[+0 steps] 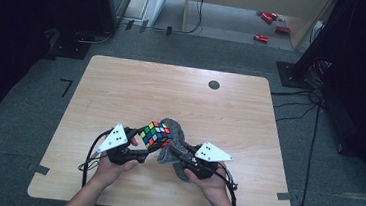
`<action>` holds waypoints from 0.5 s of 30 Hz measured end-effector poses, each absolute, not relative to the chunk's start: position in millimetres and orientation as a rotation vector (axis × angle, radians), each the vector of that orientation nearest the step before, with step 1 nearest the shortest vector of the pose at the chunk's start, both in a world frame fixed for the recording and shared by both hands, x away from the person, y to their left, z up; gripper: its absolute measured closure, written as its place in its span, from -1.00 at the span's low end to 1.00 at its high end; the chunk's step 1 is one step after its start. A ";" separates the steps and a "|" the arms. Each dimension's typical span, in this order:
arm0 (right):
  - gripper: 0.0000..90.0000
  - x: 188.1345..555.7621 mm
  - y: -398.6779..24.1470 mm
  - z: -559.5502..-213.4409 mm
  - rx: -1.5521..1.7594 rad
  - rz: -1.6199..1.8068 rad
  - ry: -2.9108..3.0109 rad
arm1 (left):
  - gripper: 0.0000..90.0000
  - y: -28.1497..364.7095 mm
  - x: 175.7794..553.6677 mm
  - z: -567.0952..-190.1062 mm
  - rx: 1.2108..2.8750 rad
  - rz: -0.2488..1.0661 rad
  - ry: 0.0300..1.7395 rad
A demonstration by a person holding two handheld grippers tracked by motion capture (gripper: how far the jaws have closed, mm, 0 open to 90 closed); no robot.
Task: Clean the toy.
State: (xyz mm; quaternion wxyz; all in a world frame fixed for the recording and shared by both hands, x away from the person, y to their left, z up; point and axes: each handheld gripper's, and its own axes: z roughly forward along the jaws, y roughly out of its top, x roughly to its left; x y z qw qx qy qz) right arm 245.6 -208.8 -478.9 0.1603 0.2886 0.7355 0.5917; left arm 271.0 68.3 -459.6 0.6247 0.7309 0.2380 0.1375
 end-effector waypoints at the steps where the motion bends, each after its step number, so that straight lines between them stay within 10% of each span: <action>1: 0.55 246.2 -207.7 -482.0 0.822 1.700 2.116 | -0.22 68.6 272.2 -460.3 1.675 0.304 0.551; 15: 0.51 257.1 -230.0 -484.0 0.927 1.754 2.047 | -0.22 64.2 284.3 -471.8 1.694 0.242 0.595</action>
